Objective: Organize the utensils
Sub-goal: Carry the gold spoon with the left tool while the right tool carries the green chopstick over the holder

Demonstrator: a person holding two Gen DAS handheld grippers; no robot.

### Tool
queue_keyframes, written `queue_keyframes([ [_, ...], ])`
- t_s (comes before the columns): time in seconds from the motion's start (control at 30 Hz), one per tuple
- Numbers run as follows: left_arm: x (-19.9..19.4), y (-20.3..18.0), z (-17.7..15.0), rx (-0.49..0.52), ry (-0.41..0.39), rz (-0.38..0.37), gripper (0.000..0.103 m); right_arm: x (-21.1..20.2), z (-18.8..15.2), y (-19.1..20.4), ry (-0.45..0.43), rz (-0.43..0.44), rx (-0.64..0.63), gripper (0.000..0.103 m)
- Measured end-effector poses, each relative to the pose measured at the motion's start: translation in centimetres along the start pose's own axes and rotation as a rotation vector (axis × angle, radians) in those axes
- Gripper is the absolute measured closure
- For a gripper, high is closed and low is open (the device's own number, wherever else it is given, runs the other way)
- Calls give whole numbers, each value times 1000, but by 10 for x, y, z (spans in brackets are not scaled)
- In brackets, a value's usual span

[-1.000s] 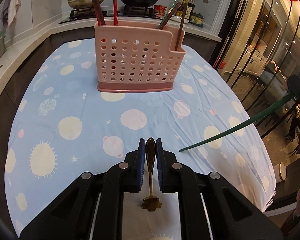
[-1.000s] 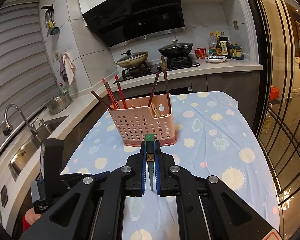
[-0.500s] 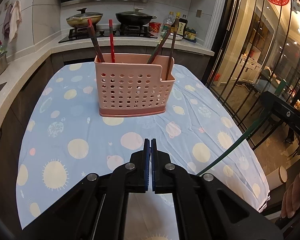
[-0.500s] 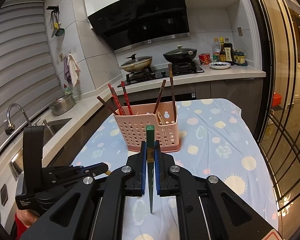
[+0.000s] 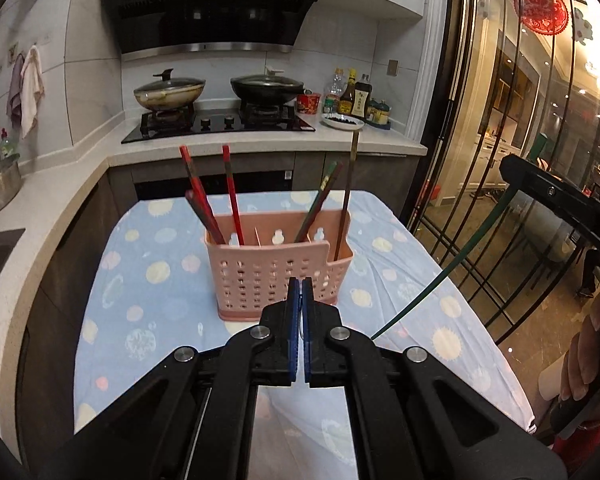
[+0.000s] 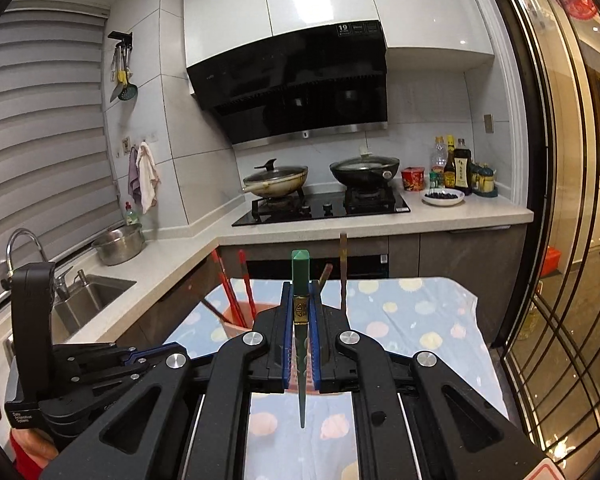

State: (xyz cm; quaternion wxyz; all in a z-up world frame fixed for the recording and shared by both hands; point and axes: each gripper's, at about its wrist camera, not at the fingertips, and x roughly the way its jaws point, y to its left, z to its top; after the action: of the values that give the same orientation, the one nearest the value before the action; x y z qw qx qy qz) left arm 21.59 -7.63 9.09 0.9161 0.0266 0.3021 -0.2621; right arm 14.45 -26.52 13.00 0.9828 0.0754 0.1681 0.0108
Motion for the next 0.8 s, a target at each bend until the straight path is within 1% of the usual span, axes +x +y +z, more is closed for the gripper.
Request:
queue_keyframes([
  [0.23,-4,5,66,34,-105,50,102,32,59,-5,-45,4,19,96],
  [0.33,5,10,85,32,-116,61,102,50,74,-5,-50,-1,30,96],
  [0.43,20,15,98,28,-113,80,102,68,80,-7,-50,-29,28,96],
  [0.57,35,22,105,13,-90,76,102,91,77,-11,-14,-52,27,96],
  [0.7,41,30,98,12,-81,70,102,104,65,-11,14,-67,3,96],
  [0.8,50,36,93,7,-59,73,102,119,59,-12,35,-75,-3,96],
])
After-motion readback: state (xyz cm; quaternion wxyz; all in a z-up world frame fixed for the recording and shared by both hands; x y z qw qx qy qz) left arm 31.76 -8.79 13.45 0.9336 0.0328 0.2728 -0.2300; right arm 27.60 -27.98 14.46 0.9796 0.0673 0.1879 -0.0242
